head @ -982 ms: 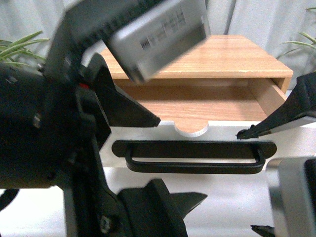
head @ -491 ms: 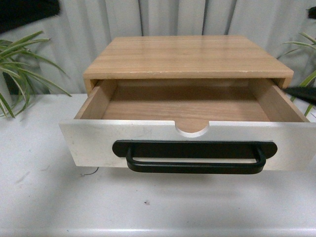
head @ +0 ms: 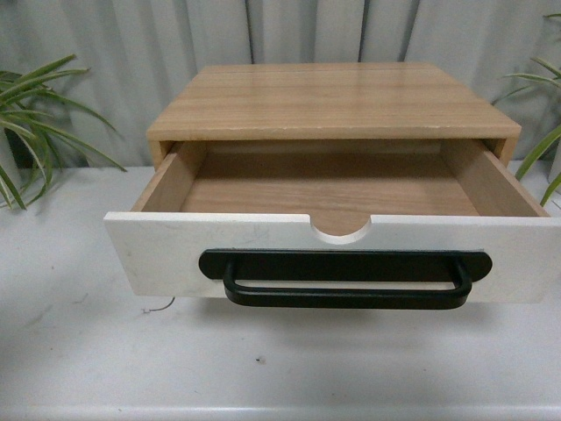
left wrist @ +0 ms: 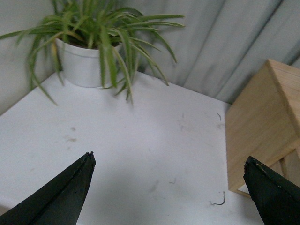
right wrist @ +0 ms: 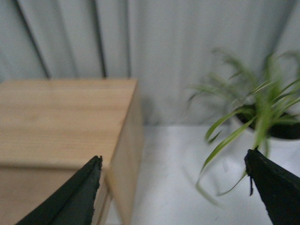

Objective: Pull drawer

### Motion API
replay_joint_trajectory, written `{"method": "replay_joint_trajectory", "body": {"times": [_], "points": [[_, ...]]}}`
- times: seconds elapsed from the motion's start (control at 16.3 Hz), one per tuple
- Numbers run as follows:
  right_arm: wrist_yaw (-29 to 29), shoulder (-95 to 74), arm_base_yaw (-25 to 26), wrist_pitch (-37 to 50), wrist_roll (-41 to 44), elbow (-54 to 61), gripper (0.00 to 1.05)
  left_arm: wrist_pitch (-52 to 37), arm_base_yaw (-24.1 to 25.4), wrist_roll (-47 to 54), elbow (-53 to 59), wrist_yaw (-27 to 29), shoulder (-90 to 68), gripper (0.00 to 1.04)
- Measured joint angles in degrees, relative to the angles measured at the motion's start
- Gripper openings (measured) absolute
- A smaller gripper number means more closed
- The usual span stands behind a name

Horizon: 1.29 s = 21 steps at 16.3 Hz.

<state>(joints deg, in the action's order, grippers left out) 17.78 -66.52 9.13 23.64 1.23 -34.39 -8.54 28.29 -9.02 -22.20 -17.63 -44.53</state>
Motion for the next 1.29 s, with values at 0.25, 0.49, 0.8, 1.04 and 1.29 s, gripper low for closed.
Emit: {"method": "replay_joint_trajectory", "body": {"times": [0.25,0.49,0.8,1.04,1.29], "points": [[-7.9,21.0,0.5,0.5,-0.4,17.0,0.5,-3.3,7.0,7.0,11.2,-17.6,20.6,0.6],[-12.1,35.3,-3.7,-2.2,-0.4,23.7,0.02,6.4,-4.3,8.0,15.6,-5.9,35.3,0.13],[-17.6,42.6,-9.1,-4.8,-0.4,28.8,0.02,8.3,-17.2,8.2,18.3,6.4,40.0,0.02],[-17.7,47.4,-9.1,-7.8,-0.4,31.3,0.02,9.0,-28.9,8.3,19.5,16.6,42.2,0.02],[-17.8,52.1,-9.1,-9.1,-0.5,33.7,0.02,8.6,-28.3,8.4,21.6,17.7,44.0,0.02]]}}
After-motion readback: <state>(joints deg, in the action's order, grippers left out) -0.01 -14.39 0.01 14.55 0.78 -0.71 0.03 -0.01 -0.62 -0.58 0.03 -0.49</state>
